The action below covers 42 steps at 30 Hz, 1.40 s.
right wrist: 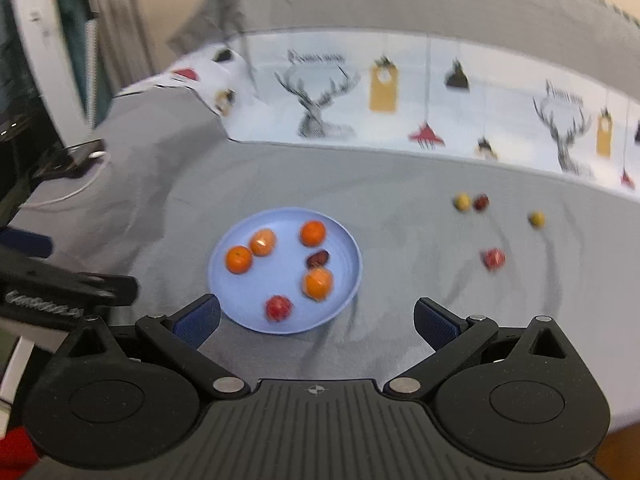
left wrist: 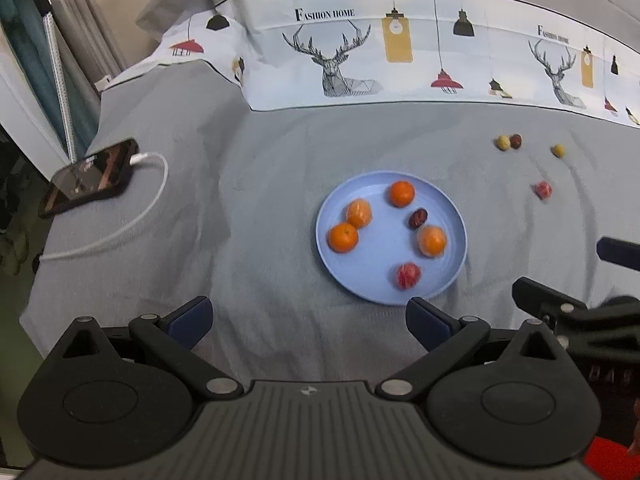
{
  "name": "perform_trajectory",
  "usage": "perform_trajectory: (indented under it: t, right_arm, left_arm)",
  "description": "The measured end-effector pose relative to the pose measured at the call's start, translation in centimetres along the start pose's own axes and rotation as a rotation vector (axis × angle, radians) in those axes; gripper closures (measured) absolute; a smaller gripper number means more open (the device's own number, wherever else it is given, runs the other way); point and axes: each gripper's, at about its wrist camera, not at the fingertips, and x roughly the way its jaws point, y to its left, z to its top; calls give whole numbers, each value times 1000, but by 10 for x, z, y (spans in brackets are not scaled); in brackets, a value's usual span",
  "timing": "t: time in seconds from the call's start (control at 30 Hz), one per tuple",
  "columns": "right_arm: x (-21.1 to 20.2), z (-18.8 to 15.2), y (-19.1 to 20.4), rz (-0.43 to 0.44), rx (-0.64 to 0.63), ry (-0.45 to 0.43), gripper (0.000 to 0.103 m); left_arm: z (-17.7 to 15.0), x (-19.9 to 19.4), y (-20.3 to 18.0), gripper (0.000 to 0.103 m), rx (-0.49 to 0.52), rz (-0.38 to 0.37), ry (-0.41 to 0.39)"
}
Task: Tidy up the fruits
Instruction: 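Lift both tools away from the plate toward the remaining fruits, then grasp a yellow fruit with the left tool while the right tool grasps a red wrapped fruit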
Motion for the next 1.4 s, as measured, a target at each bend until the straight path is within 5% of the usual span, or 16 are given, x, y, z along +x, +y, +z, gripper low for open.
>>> perform_trajectory:
  t: [0.43,0.67,1.0,1.13,1.4]
  right_arm:
    - [34,26,-53,60,174,80,1]
    - [54,28,-93,-1,246,51,1]
    - [124,-4,-196,-297,345,-109,1]
    - [167,-8,-224,-306,330,-118,1]
    - [235,-15,-230,-303,193,-136,0]
  left_arm:
    - [41,33,-27,0,41,64,59]
    - [68,70,-59,0,74,48,99]
    - [146,153,-173,0,228,-106,-29]
    - [179,199,-232,0,340,-175,-86]
    - [210,288,-316,0,441,-265,-50]
